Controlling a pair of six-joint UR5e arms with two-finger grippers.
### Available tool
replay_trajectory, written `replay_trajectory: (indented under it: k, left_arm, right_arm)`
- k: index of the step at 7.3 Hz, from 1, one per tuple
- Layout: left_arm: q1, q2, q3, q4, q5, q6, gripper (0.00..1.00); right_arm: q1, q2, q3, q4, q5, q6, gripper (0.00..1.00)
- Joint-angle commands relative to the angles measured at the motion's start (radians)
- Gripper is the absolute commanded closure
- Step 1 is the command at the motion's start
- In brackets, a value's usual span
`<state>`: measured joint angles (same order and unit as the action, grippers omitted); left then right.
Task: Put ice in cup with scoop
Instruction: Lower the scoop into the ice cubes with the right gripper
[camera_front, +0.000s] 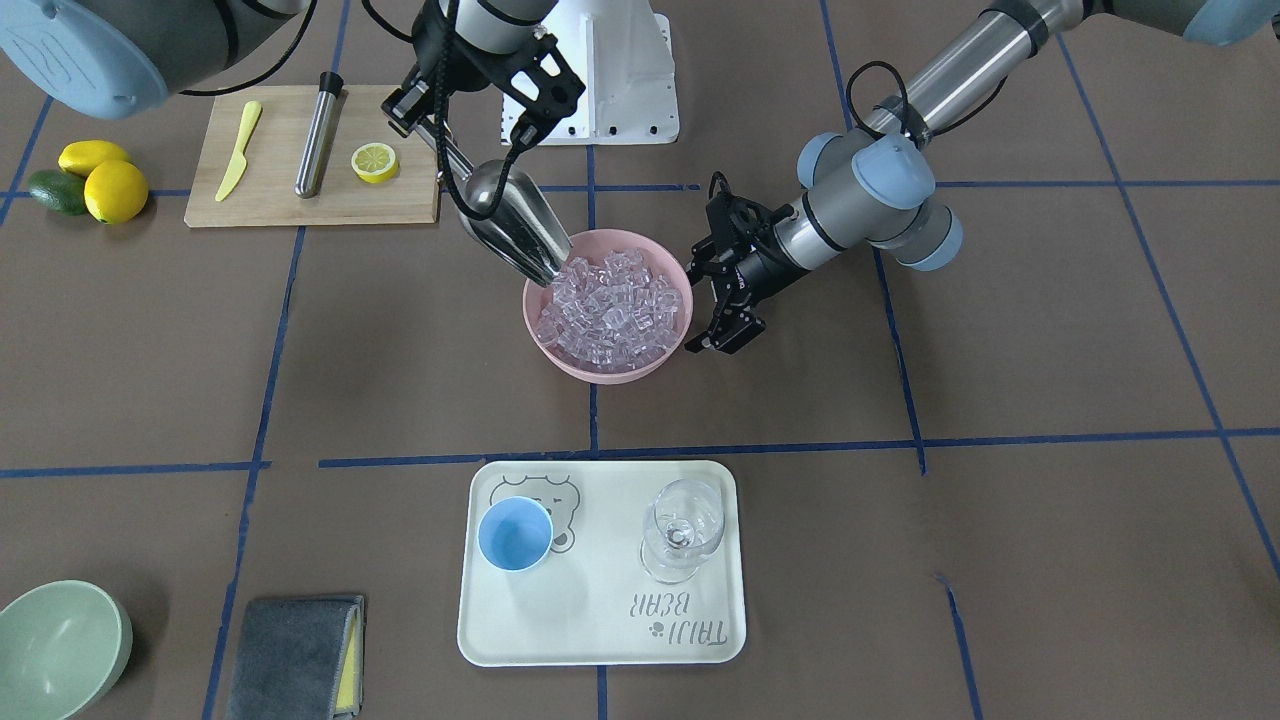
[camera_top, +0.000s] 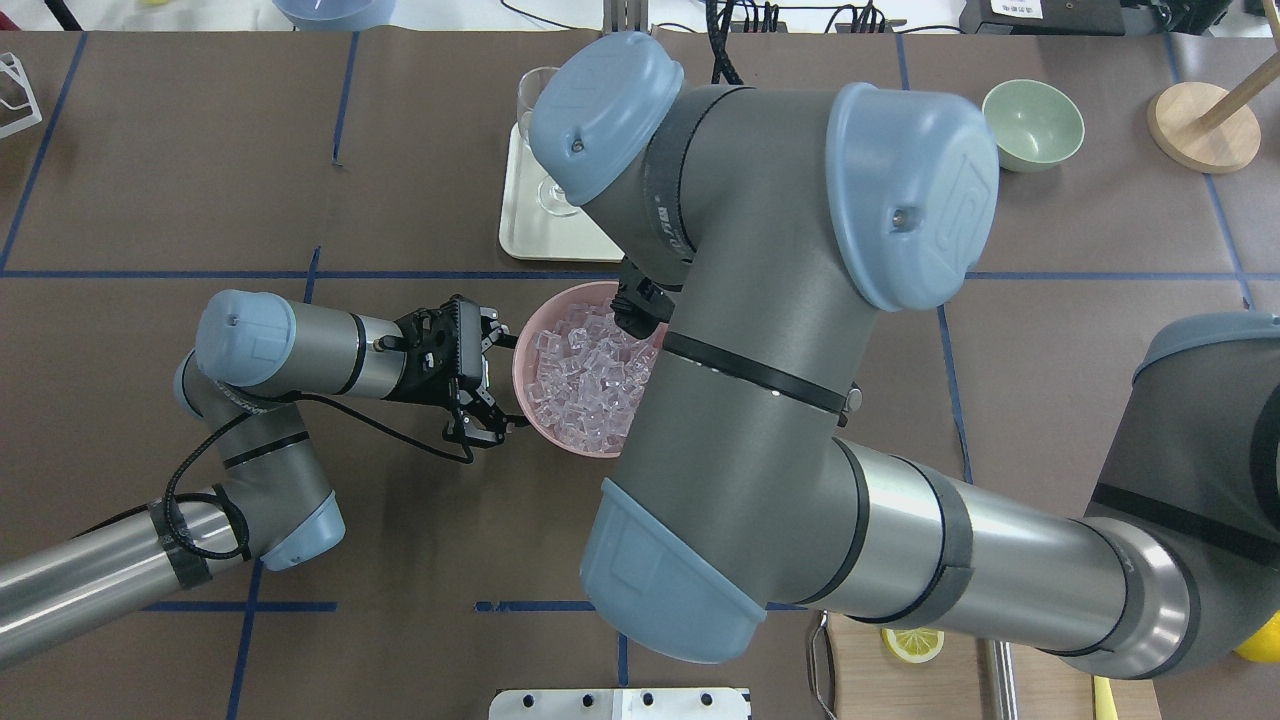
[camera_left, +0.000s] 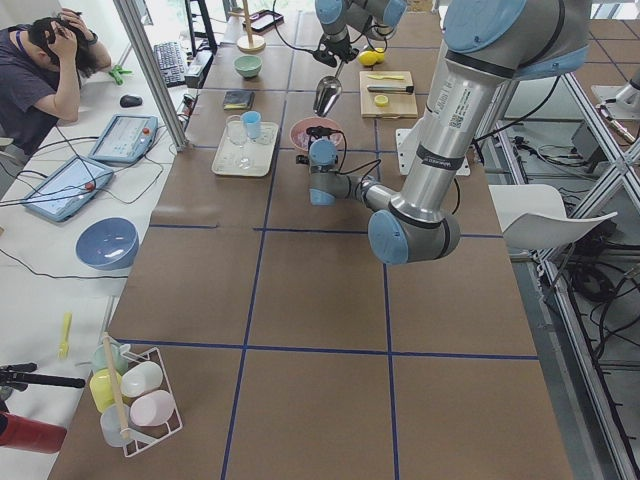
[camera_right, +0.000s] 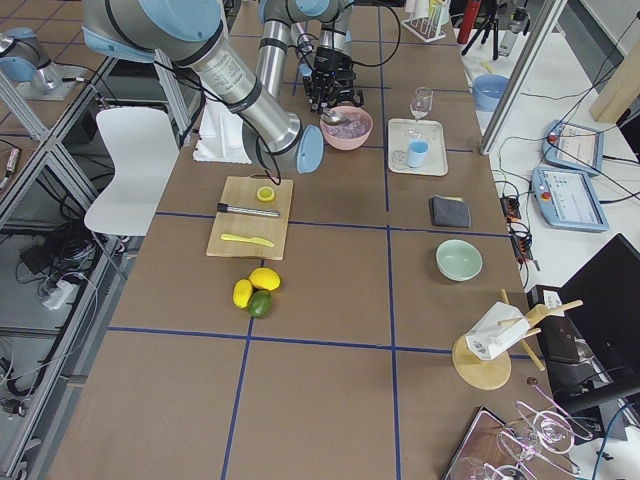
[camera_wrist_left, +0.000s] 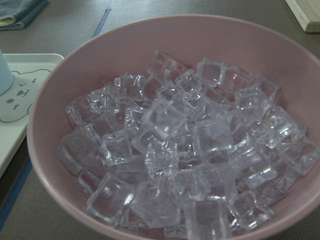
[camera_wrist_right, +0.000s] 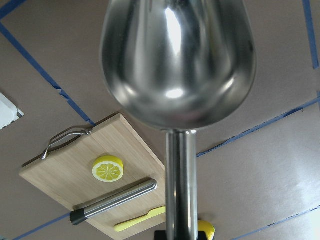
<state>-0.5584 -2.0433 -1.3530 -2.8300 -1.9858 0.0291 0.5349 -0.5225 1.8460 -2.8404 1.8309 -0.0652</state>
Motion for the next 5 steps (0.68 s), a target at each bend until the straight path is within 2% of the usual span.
replay_trajectory:
  k: [1,2,5]
  left_arm:
    - [0.000,0.000,0.000,0.000,-0.001,0.000,0.00]
    - [0.000,0.000,0.000,0.000,-0.001,0.000,0.00]
    - [0.000,0.000,0.000,0.000,-0.001,0.000,0.00]
  right_arm:
    - [-0.006,0.044,-0.081,0.003,-0.001,-0.001,1.00]
    - [-0.016,0.062,-0.138,0.004,-0.001,-0.001,1.00]
    - [-0.043,0.064,-0.160,0.006,-0.027,0.001,1.00]
